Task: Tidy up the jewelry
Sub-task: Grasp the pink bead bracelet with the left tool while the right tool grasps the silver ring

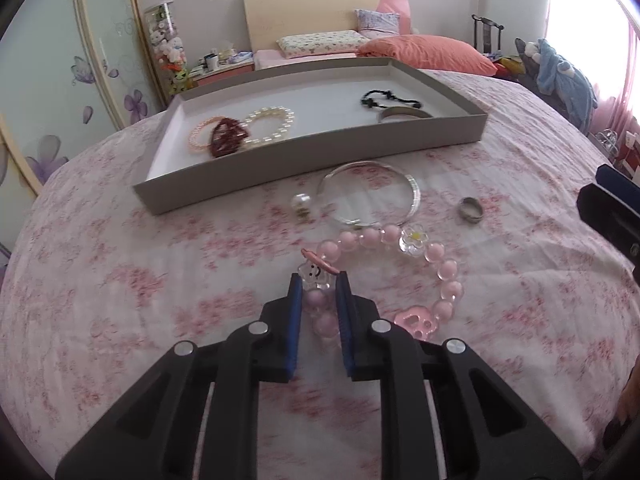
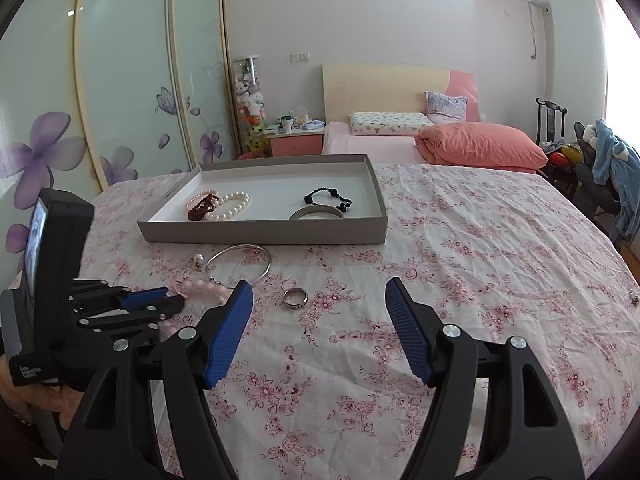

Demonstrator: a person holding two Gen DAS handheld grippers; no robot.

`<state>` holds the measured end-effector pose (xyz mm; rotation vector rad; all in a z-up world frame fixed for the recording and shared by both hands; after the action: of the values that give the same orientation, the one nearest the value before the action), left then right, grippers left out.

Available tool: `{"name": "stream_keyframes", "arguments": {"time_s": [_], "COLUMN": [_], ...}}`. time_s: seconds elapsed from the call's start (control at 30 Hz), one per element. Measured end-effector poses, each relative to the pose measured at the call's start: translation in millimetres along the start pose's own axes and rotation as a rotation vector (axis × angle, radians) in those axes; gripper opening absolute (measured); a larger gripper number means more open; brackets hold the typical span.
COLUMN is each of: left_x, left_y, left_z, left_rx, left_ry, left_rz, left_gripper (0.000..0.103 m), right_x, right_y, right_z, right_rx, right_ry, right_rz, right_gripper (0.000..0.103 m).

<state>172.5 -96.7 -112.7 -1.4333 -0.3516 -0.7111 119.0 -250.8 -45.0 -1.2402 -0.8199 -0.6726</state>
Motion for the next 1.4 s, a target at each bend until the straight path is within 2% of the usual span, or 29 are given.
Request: {"name": "stream_keyframes", "arguments": {"time_s": [0.27, 0.4, 0.5, 0.7, 1.0, 1.03, 1.07, 1.4], "left_x": [-15, -17, -16, -17, -17, -16, -17, -16], "left_y": [-4, -2, 0, -1, -1, -1, -1, -1], "left_z": [67, 94, 103, 104, 104, 104, 104, 105], "left_rx": [0.067, 0.098, 0.093, 0.09, 0.076, 0.076, 0.076, 0.064], "left_ry": [-0.079, -0.12, -0.145, -0.145, -0.15, -0.15, -0.15, -0.159], "left_rz": [0.025, 0.033, 0.038, 0.027, 0.021, 0.021, 0.021, 0.02], "left_gripper": [0.015, 0.015, 0.016, 0.017, 0.016, 0.016, 0.016, 0.016], "right_x": [-3, -6, -12, -17, -11, -12, -11, -10], "right_y": [22, 37, 54, 78, 92, 92, 92, 91], "right_z": [4, 7, 8, 10, 15, 16, 16, 14], "right_rx": [0.014, 0.021, 0.042, 0.038, 0.021, 0.023, 0.029, 0.025], "right_ry": [-0.022, -0.034, -0.028, -0.03, -0.061, -0.064, -0.064, -0.045], "right_rz": [0.078, 0.142, 0.219, 0.316, 0.323, 0.32, 0.32, 0.318], "right_gripper": [0.068, 0.062, 0.055, 0.047, 0.034, 0.031, 0.023, 0.023]}}
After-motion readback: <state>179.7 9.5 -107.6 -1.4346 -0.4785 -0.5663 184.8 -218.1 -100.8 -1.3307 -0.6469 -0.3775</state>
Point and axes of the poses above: each gripper's, at about its wrist camera, not at the fingertips, and y roughly the way its jaws point, z to its left, x to its top, the point moved 5 cm from there along y, roughly the way its jaws point, and after that the axes turned 5 degrees about x, right-handed, at the moved point
